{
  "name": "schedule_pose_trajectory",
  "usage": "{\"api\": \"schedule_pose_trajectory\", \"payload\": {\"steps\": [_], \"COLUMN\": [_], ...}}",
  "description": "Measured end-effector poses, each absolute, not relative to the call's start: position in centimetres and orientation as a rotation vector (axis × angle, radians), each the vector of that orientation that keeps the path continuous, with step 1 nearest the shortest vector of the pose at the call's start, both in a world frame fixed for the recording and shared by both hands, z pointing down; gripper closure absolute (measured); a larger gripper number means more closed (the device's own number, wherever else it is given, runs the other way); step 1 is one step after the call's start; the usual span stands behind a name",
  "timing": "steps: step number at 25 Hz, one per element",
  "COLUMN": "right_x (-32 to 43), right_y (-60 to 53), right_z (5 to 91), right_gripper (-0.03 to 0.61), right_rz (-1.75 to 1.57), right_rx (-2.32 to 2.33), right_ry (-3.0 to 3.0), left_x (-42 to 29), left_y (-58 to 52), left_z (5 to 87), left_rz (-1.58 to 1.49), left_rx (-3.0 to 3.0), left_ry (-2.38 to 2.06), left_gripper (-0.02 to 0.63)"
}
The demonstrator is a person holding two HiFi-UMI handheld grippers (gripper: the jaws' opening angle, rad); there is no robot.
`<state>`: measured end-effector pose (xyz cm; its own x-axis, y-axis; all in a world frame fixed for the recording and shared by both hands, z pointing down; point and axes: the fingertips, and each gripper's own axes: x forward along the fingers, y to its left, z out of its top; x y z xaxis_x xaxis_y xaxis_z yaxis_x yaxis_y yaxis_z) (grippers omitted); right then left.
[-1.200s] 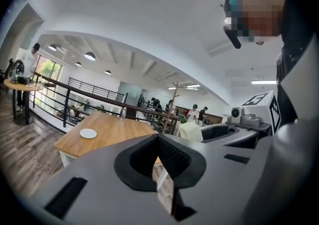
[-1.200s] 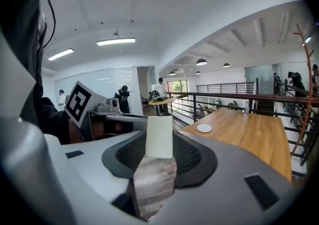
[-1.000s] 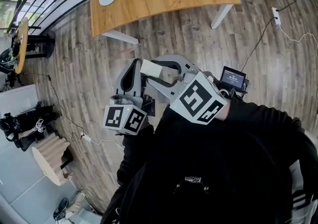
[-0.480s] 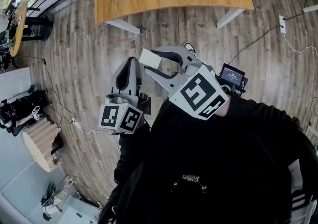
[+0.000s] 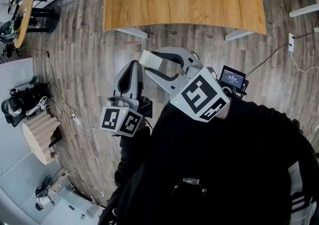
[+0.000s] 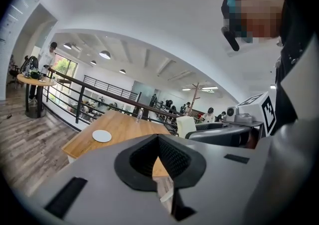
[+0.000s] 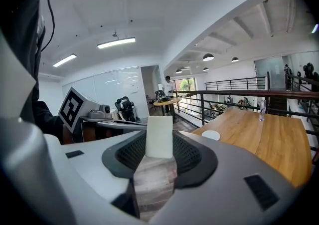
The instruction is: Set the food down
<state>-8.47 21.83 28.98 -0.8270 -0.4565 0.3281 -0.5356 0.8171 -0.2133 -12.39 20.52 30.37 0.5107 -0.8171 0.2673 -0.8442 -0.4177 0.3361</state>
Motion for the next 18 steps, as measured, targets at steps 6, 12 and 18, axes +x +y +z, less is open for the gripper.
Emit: {"api": "schedule_pose_trajectory", "payload": {"steps": [6,12,18], "right_x": [-6.2,-3.9,-3.1], "right_y": [16.0,11.9,9.7], "right_z": [27.6,26.6,25.8], "right_gripper": [0.405,0.405,0.405], "right_rz": [0.39,0.358,0.338], "right_rx": [0.765,0.754,0.767], "right_ry": [-2.768,-2.786,-2.805], "left_x": [-10.6,-8.8,-7.1], "left_y": [14.6,10.4,8.3], "left_z": [28.4,27.9,27.2], "left_rz": [-0.014,-0.009,0.005], "left_rx": [2.345,2.337,2.37], "left_ry": [-1.397,-1.427,-1.405], "left_gripper": [0.616,0.615,0.615]}}
